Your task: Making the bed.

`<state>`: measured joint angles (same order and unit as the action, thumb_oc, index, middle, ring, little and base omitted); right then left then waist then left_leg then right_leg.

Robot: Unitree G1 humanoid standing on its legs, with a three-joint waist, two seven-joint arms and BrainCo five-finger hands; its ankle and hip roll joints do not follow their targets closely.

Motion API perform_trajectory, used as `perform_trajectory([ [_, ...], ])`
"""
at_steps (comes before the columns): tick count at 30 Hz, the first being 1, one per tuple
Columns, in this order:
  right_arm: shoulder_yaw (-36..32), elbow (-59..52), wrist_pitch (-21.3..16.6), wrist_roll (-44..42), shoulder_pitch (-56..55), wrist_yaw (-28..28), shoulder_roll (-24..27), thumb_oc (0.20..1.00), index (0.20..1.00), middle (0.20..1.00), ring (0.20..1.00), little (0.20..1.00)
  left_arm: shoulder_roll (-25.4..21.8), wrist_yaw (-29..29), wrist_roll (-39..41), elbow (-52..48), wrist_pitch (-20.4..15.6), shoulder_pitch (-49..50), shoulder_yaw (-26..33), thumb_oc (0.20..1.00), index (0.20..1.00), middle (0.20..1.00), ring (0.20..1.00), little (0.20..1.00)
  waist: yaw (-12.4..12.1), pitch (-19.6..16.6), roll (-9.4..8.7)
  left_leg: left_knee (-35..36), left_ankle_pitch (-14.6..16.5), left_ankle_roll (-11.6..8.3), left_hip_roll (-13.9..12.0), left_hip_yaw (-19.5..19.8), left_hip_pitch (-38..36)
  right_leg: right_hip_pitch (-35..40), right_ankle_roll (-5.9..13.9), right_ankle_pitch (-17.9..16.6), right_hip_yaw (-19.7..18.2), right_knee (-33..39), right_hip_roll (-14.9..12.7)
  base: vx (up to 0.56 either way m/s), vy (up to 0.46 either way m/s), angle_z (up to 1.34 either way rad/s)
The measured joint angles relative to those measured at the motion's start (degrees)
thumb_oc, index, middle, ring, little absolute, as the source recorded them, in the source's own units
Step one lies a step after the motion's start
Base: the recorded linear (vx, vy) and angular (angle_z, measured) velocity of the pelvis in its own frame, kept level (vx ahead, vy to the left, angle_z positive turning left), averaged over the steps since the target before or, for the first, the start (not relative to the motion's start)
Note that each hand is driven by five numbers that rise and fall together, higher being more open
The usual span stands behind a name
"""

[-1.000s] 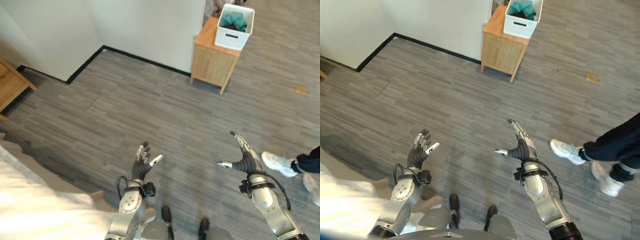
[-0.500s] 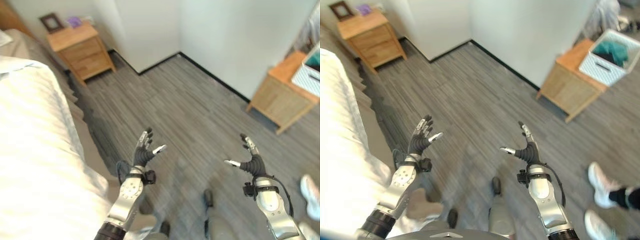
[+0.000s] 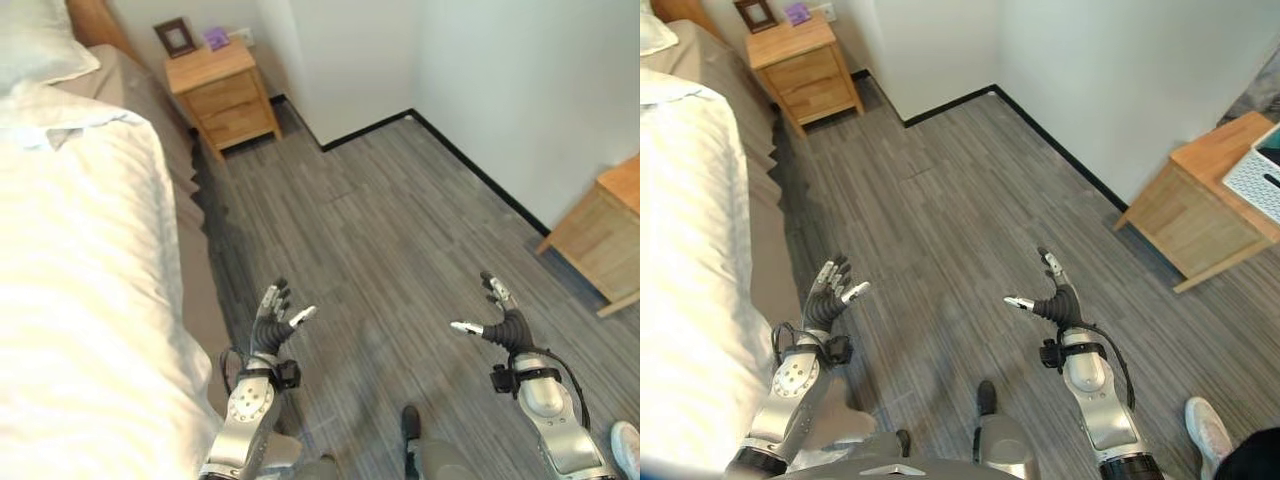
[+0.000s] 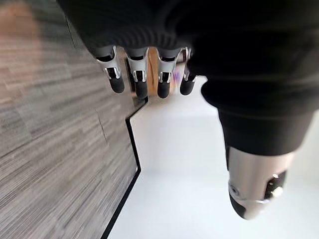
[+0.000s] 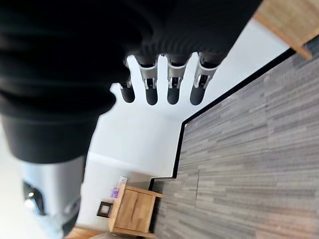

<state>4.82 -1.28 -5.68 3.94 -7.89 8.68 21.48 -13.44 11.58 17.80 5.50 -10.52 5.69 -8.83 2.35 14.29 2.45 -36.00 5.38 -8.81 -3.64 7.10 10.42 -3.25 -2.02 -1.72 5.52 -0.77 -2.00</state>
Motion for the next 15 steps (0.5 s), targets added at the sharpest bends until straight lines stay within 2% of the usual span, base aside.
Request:
perform_trajectory([
  [1,0.1,0.0,0.3,-0.1,-0.6,0.1,-0.2,1.0,1.0,1.0,1.0,1.0,0.0,-0.5,0.1,0.0,0.0,0.3,0.0,1.0,1.0,1.0,1.0,1.0,-0.7,1.1,-1.69,-4.9,-2.0,1.37,-0.9,-4.3,2.1,1.0,-0.38,-0.6,0.0,1.1,-0.7,0.32,-0.029,0.03],
  [2,0.2,-0.1,0.4,-0.1,-0.9,0.2,-0.5,1.0,1.0,1.0,1.0,1.0,-0.1,-0.9,0.1,0.1,0.1,0.7,-0.1,1.0,1.0,1.0,1.0,1.0,-1.0,1.2,-1.82,-5.1,-2.0,1.44,-1.2,-6.6,3.3,2.3,-1.26,-1.0,0.6,1.9,-1.1,0.33,-0.029,0.13],
  [3,0.0,0.0,0.5,0.0,-1.2,0.7,-0.9,1.0,1.0,1.0,1.0,1.0,-0.1,-1.3,0.1,0.1,0.1,0.7,-0.3,1.0,1.0,1.0,1.0,1.0,-1.1,1.6,-2.26,-2.8,-2.1,1.55,-1.8,-9.0,4.5,3.6,-1.04,-0.4,1.3,3.1,-1.2,0.51,0.049,0.37],
  [4,-0.2,-0.1,0.7,0.0,-1.3,0.9,-1.4,1.0,1.0,1.0,1.0,1.0,-0.1,-1.7,0.1,0.1,0.2,0.5,-0.4,1.0,1.0,1.0,1.0,1.0,-0.9,1.7,-2.4,4.0,-2.5,2.07,-1.9,-11.7,4.1,4.6,-1.78,-0.8,2.1,4.4,-1.4,0.31,0.052,0.33],
  [5,-0.2,0.0,0.7,0.0,-1.1,0.9,-1.3,1.0,1.0,1.0,1.0,1.0,-0.1,-1.8,0.1,0.1,0.2,0.3,-0.5,1.0,1.0,1.0,1.0,1.0,-1.1,1.7,-2.35,7.0,-2.7,2.41,-1.6,-12.5,4.4,4.9,-1.31,-0.5,2.5,4.7,-1.4,0.62,0.133,0.32],
  [6,-0.1,0.1,0.8,0.0,-0.7,1.1,-1.4,1.0,1.0,1.0,1.0,1.0,-0.1,-1.9,0.1,0.2,0.3,0.1,-0.5,1.0,1.0,1.0,1.0,1.0,-1.3,1.9,-2.61,16.5,-3.3,3.29,-0.6,-14.1,3.7,5.9,-1.22,-0.4,2.9,6.0,-1.8,0.34,0.085,0.22],
  [7,0.1,0.2,0.9,0.0,-0.4,1.1,-1.2,1.0,1.0,1.0,1.0,1.0,-0.1,-1.9,0.1,0.3,0.5,0.0,-0.5,1.0,1.0,1.0,1.0,1.0,-1.5,1.8,-2.2,21.9,-3.8,4.0,0.5,-14.5,3.3,6.4,-0.84,-0.3,3.4,6.4,-1.9,0.67,0.142,0.23],
  [8,0.3,1.0,0.9,0.0,0.2,1.2,-1.0,1.0,1.0,1.0,1.0,1.0,-0.1,-1.9,0.1,0.4,0.7,0.1,-0.5,1.0,1.0,1.0,1.0,1.0,-2.2,1.7,-2.01,30.9,-5.3,4.92,1.4,-14.3,2.7,6.9,0.1,0.3,3.6,6.5,-1.3,0.53,0.097,0.1],
  [10,0.3,2.9,1.5,0.4,0.9,1.2,-0.8,1.0,1.0,1.0,1.0,1.0,0.0,-2.0,0.0,1.1,1.2,-0.2,-0.4,1.0,1.0,1.0,1.0,1.0,-4.2,1.0,0.4,41.3,-7.3,4.6,0.6,-14.5,2.7,8.8,0.92,2.1,3.6,6.8,0.8,0.62,0.142,-0.01],
  [11,0.3,3.1,1.6,0.5,0.8,1.2,-0.8,1.0,1.0,1.0,1.0,1.0,-0.1,-2.0,-0.1,1.2,1.2,-0.1,-0.4,1.0,1.0,1.0,1.0,1.0,-4.5,1.0,0.45,41.5,-7.5,4.42,0.4,-14.6,3.4,9.3,1.04,2.7,3.6,6.8,1.0,0.58,0.151,-0.19],
  [12,0.3,3.3,1.7,0.6,0.3,1.0,-0.7,1.0,1.0,1.0,1.0,1.0,-0.1,-2.0,-0.1,1.2,1.2,0.4,-0.3,1.0,1.0,1.0,1.0,1.0,-5.7,0.6,0.95,41.4,-7.6,4.37,0.0,-14.5,3.6,11.1,2.15,4.1,2.6,6.5,1.0,0.59,0.173,-0.28],
  [13,0.2,3.2,1.7,0.6,0.0,0.9,-0.7,1.0,1.0,1.0,1.0,1.0,-0.1,-2.1,-0.1,1.1,1.2,0.9,-0.3,1.0,1.0,1.0,1.0,1.0,-6.2,0.5,0.64,40.8,-7.7,4.53,-0.2,-14.5,3.2,12.0,2.66,5.0,2.0,6.8,0.9,0.49,0.16,-0.43],
  [14,0.3,2.9,1.7,0.7,-1.1,0.8,-1.0,1.0,1.0,1.0,1.0,1.0,-0.3,-2.3,-0.1,1.2,1.5,1.5,-0.3,1.0,1.0,1.0,1.0,1.0,-6.5,-0.3,0.01,38.3,-11.5,6.26,0.7,-15.1,3.4,13.7,3.99,6.8,1.0,6.5,-0.5,0.44,0.158,-0.39],
  [15,0.7,2.6,1.7,0.7,-1.8,0.8,-1.0,1.0,1.0,1.0,1.0,1.0,-0.4,-2.3,-0.1,0.9,1.8,1.5,-0.4,1.0,1.0,1.0,1.0,1.0,-7.4,-0.9,-0.87,37.4,-12.3,7.4,1.4,-16.3,3.2,13.5,5.15,7.8,-0.3,5.5,-1.9,0.36,0.135,-0.47],
])
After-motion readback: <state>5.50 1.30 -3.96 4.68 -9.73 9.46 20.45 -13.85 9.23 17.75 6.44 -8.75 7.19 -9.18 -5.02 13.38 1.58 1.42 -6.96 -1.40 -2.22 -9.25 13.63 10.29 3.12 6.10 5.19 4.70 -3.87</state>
